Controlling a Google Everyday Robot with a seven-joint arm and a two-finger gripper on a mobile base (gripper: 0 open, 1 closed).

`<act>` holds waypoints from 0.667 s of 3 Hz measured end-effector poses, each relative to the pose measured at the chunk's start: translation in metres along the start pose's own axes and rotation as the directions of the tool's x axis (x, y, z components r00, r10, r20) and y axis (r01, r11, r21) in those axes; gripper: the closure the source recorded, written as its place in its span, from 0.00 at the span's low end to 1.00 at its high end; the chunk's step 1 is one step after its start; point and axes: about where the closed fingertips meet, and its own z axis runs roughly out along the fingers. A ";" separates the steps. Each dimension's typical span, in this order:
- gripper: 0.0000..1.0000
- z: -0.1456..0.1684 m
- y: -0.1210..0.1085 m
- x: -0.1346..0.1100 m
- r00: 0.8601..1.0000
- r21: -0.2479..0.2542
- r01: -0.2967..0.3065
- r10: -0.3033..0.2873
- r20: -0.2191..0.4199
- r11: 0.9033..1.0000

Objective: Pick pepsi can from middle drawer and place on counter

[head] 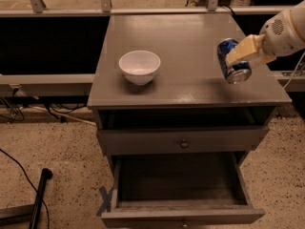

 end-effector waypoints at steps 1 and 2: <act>1.00 0.026 -0.019 -0.010 0.999 0.055 -0.015 0.018 -0.045 0.998; 0.82 0.055 -0.033 -0.003 0.992 0.092 -0.024 0.035 -0.124 0.995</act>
Offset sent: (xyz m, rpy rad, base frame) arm 0.0419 -0.0032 -0.0880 -0.1687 0.2027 -0.0135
